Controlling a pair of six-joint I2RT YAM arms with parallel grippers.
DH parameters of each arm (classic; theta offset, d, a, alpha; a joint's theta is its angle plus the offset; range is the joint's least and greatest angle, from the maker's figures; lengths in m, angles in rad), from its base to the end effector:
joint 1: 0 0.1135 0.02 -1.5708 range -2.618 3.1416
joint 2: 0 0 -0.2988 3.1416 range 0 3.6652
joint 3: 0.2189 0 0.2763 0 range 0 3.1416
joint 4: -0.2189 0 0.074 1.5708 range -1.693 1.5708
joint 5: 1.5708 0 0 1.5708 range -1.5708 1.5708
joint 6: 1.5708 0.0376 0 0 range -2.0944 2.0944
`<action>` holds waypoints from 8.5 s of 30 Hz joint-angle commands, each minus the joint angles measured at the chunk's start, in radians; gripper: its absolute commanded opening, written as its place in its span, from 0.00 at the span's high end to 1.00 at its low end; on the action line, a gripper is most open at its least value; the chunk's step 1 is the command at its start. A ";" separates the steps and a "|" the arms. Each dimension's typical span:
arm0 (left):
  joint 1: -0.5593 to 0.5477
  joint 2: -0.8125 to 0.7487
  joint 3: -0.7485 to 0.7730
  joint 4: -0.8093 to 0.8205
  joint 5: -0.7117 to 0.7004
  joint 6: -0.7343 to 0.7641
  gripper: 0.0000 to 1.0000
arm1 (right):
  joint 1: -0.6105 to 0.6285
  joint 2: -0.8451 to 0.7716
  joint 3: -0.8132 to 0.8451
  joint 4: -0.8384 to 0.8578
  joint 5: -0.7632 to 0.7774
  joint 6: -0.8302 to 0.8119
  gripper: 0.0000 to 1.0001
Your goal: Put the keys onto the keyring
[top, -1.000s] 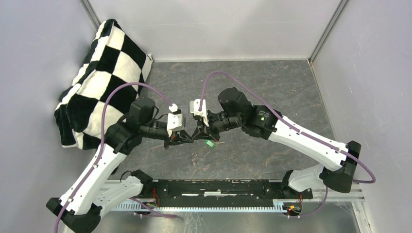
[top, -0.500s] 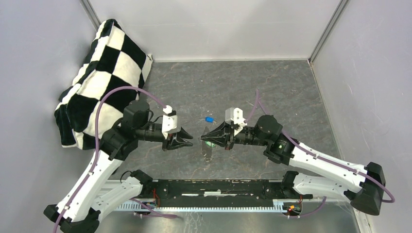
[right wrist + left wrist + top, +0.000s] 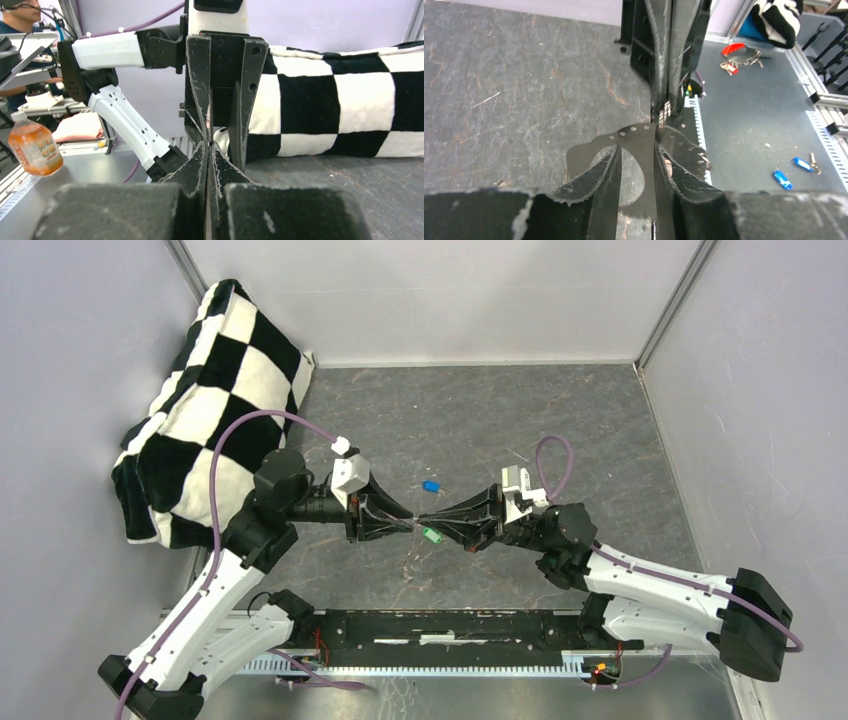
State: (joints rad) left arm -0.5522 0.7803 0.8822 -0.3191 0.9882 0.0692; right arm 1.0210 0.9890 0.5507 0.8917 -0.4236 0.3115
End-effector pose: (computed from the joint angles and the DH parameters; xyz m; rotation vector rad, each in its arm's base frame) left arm 0.1217 -0.1119 0.3904 1.2197 1.3931 -1.2153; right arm 0.1032 0.1981 0.3504 -0.8105 0.9900 1.4007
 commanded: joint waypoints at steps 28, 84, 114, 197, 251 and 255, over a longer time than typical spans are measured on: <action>-0.014 -0.037 -0.031 0.274 0.040 -0.253 0.61 | 0.048 0.169 -0.079 0.585 0.126 0.167 0.99; -0.014 -0.052 -0.029 0.315 0.046 -0.342 0.90 | 0.066 0.222 -0.052 0.597 0.129 0.141 0.99; -0.015 -0.040 0.144 -0.357 -0.053 0.747 0.98 | 0.106 0.173 0.643 -1.181 0.062 -0.706 0.56; -0.015 -0.087 0.088 -0.191 -0.022 0.328 0.69 | 0.146 0.111 0.497 -0.843 0.057 -0.533 0.99; -0.016 -0.118 0.046 -0.271 -0.092 0.344 0.80 | 0.146 0.070 0.453 -0.790 0.120 -0.520 0.99; -0.015 -0.128 0.039 -0.250 -0.110 0.319 0.78 | 0.146 0.071 0.452 -0.791 0.121 -0.522 0.99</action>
State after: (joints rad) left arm -0.5636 0.6651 0.9287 -0.5961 0.9047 0.4309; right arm 1.1652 1.0912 0.9997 0.0219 -0.3214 -0.2134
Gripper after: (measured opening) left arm 0.213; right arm 0.012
